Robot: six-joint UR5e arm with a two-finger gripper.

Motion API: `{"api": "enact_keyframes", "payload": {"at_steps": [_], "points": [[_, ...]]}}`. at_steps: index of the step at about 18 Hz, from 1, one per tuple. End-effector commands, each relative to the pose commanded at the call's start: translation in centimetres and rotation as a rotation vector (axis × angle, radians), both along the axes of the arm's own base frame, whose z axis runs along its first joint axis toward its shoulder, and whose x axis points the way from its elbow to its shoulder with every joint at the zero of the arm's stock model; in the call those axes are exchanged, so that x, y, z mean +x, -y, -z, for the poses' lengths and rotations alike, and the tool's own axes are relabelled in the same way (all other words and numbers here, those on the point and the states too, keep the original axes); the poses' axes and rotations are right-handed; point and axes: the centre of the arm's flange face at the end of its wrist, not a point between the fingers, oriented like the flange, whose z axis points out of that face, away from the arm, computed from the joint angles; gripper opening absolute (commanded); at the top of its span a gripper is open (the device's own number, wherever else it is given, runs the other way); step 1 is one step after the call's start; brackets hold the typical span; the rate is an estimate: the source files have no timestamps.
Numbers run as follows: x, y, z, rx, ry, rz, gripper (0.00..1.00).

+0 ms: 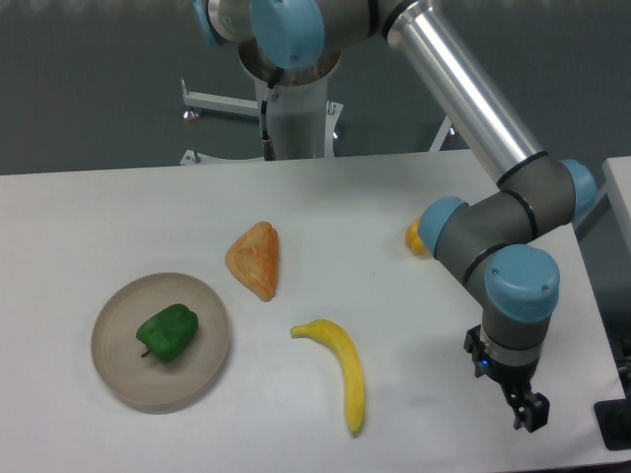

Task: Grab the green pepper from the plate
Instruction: 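Move the open gripper over the plate above the green pepper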

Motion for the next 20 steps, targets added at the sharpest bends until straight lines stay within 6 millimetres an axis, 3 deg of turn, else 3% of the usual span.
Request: {"api": "enact_keyframes", "payload": {"at_steps": [2, 4, 9, 20], "points": [[2.0, 0.5, -0.6, 0.026, 0.055, -0.067, 1.00], [5.3, 0.2, -1.1, 0.041, 0.105, -0.116, 1.00], [10.7, 1.6, -0.6, 0.117, 0.360, -0.308, 1.00], [28.0, 2.0, -1.5, 0.084, 0.442, -0.461, 1.00]]}}
